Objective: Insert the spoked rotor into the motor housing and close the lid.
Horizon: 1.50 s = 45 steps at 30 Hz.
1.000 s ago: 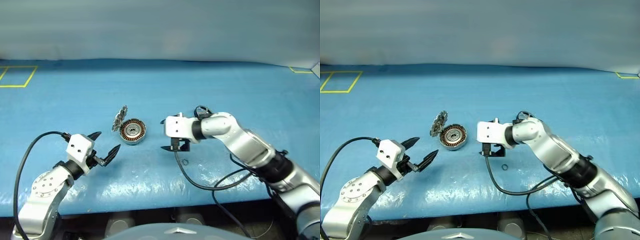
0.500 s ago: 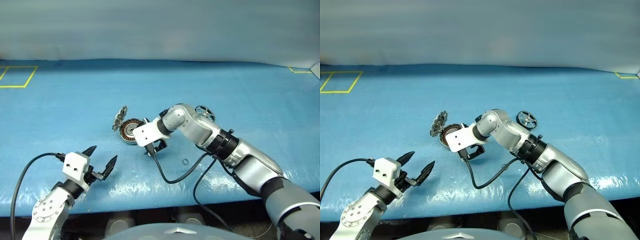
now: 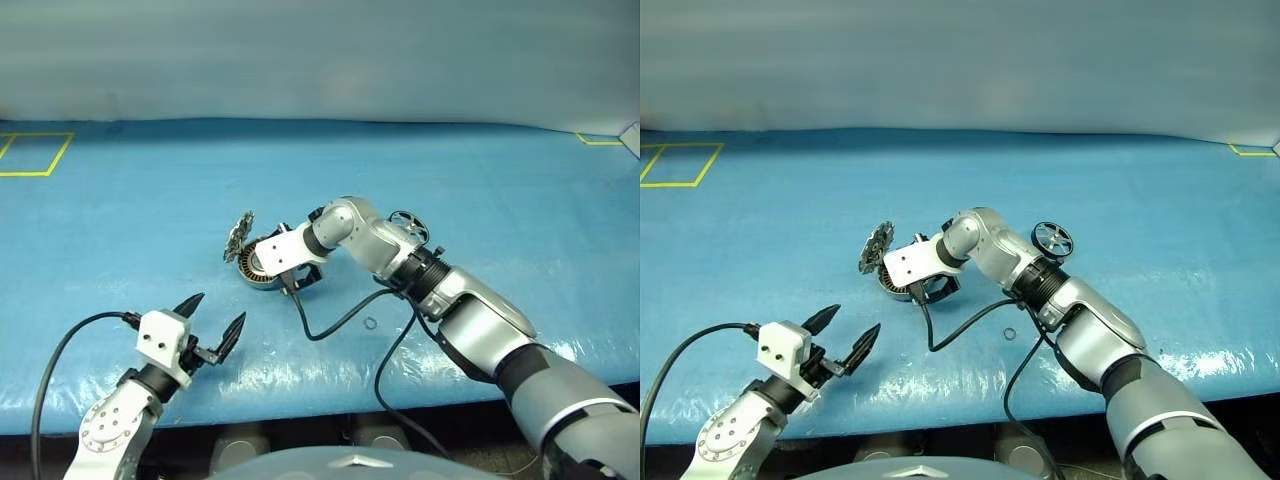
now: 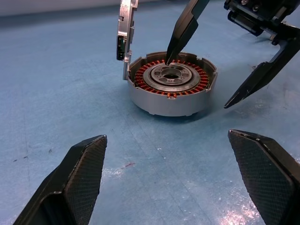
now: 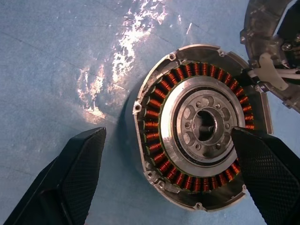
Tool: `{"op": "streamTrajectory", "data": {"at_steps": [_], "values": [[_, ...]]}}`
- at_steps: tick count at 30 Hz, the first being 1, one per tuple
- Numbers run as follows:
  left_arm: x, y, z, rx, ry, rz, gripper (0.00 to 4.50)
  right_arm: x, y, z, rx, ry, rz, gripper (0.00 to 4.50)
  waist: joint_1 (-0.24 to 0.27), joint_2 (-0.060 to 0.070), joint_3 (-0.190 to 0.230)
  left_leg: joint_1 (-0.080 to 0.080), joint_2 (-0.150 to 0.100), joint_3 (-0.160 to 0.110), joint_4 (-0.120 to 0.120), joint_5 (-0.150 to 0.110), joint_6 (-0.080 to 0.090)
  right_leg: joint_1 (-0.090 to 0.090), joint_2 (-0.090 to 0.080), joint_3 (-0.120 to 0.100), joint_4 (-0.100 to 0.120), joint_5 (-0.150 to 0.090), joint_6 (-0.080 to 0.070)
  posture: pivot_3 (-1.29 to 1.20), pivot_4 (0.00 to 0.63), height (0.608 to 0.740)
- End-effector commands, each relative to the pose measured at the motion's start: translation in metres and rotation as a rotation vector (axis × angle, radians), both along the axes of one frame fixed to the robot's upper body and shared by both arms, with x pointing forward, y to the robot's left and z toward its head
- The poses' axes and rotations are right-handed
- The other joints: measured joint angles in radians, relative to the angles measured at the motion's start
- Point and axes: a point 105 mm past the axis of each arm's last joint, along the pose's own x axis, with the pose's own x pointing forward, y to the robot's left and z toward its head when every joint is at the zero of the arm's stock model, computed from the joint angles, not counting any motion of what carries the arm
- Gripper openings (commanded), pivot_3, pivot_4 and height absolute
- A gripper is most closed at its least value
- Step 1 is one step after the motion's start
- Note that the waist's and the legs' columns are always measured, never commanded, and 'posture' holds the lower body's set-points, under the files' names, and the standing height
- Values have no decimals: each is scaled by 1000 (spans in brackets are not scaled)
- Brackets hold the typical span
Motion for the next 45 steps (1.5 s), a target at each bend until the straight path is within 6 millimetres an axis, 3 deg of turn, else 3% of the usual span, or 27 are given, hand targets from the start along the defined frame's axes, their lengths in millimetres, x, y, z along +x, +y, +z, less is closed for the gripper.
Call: {"op": "streamTrajectory", "data": {"at_steps": [1,18,21,26,30,45], "values": [[1,-3,5,3,-33,-10,4500,1,4,12,21,-17,20,4472,0,0,0,0,0,0,0,0,0,0,0,0,0,0,0,0,150,740],[2,-1,0,2,-24,5,4500,-9,-2,-23,-92,43,39,4472,-1,0,0,1,0,0,0,0,0,0,0,0,0,0,0,0,150,740],[2,-1,-1,2,-24,7,4500,-8,-3,-26,-87,53,20,3836,0,0,0,2,0,0,0,0,0,1,0,0,0,0,1,0,150,740],[4,-2,-2,1,-22,1,4500,-7,-7,-25,-58,78,-28,2232,0,0,-1,2,0,0,0,0,0,2,0,0,0,-1,1,0,150,740],[7,-4,-2,-2,-24,-7,4500,-7,-16,-23,-4,104,-108,2179,3,1,-2,4,0,0,0,0,0,3,0,0,1,-1,2,0,150,740],[14,-7,-7,-13,-9,-48,4500,-89,-49,-41,178,335,-458,2179,11,2,-6,4,-2,-1,0,-1,0,1,-2,0,-1,-4,4,0,150,740]]}}
